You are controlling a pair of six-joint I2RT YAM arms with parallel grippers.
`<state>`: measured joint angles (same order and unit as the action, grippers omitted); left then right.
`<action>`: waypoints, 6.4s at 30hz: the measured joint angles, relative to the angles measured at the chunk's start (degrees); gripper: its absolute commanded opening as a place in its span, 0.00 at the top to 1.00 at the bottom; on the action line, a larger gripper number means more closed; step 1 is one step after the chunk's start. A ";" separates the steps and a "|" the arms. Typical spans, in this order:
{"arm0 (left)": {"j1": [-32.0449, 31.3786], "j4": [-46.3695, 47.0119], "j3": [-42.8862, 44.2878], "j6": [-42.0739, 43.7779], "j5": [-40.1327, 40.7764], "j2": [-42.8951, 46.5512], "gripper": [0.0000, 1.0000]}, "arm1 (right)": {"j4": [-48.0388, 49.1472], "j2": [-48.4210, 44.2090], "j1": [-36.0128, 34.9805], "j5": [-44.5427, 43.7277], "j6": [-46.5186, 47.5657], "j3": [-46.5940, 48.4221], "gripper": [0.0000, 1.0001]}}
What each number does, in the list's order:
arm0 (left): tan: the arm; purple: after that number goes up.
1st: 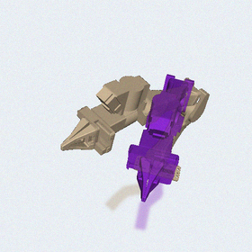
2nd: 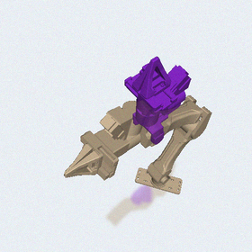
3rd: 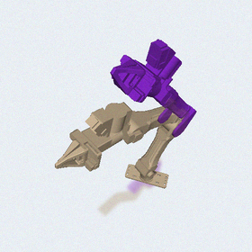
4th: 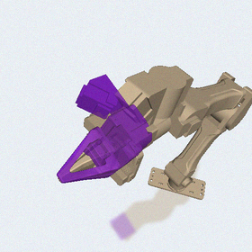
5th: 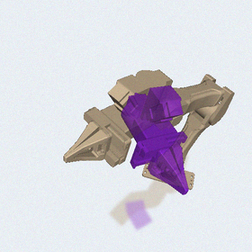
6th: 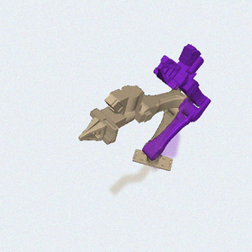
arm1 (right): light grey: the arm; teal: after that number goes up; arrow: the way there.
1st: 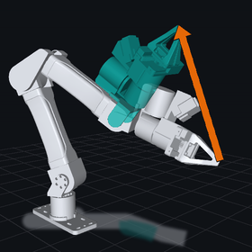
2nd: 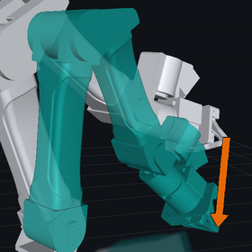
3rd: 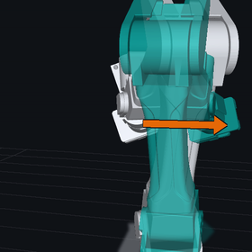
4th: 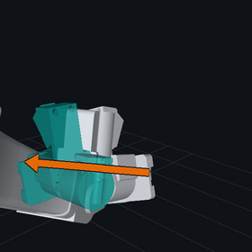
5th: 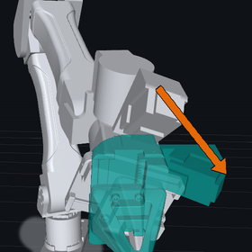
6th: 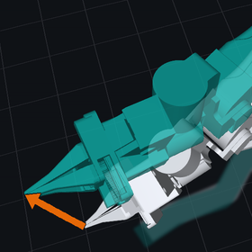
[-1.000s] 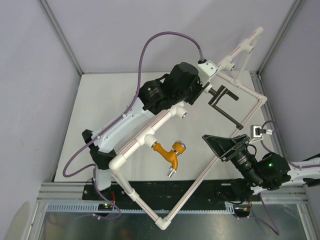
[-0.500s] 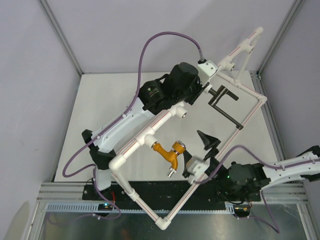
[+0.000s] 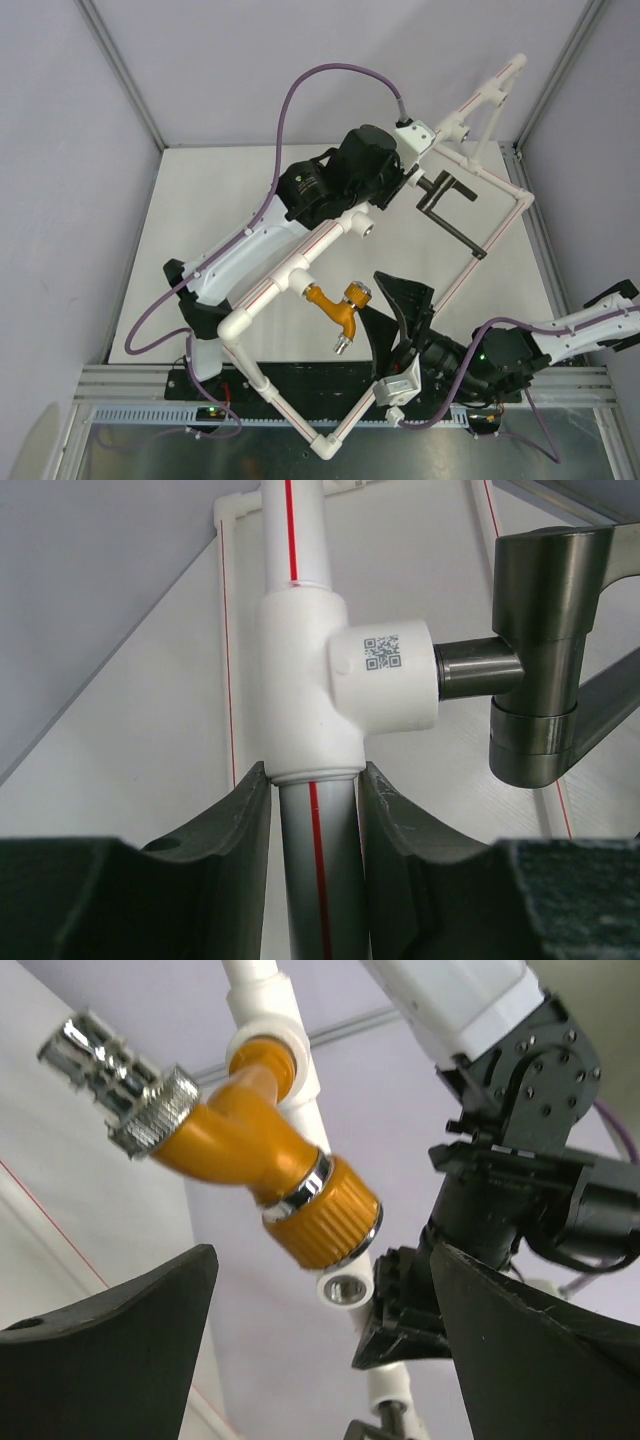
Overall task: Install the water faucets
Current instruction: Screw the water faucet onto the adaptor.
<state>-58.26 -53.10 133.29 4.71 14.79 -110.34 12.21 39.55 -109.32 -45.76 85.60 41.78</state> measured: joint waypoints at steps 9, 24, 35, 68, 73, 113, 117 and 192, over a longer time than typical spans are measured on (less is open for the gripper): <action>0.02 0.02 0.00 0.00 -0.02 0.00 0.97 | -5.22 4.90 2.49 5.11 3.28 6.14 0.03; 0.04 0.09 -0.22 0.00 -0.02 0.15 0.97 | -11.17 10.86 6.29 10.97 2.12 8.22 0.42; 0.04 0.04 -0.26 -0.09 -0.13 0.17 0.97 | -10.29 11.19 6.27 11.32 -5.84 9.77 0.98; 0.85 1.14 -0.26 0.37 -0.37 -0.15 0.97 | 34.14 14.08 7.19 -0.09 -122.27 -6.05 0.84; 0.96 1.20 -0.26 0.50 -0.33 -0.15 0.97 | 36.37 14.43 8.09 1.27 -127.69 -7.17 0.46; 0.35 1.20 -0.94 0.31 -0.20 0.39 0.96 | -7.13 -7.19 4.55 -1.97 -16.17 -1.14 0.03; 0.35 1.20 -0.94 0.31 -0.20 0.39 0.95 | -3.21 -6.99 1.53 1.95 -3.23 -1.16 0.03; 1.14 0.92 -1.25 0.31 -0.85 0.90 0.95 | 37.29 16.63 6.16 -11.63 -123.21 -1.79 0.92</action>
<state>-57.12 -52.18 132.05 5.02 13.93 -109.45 49.50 56.18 -103.15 -57.39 -37.60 39.99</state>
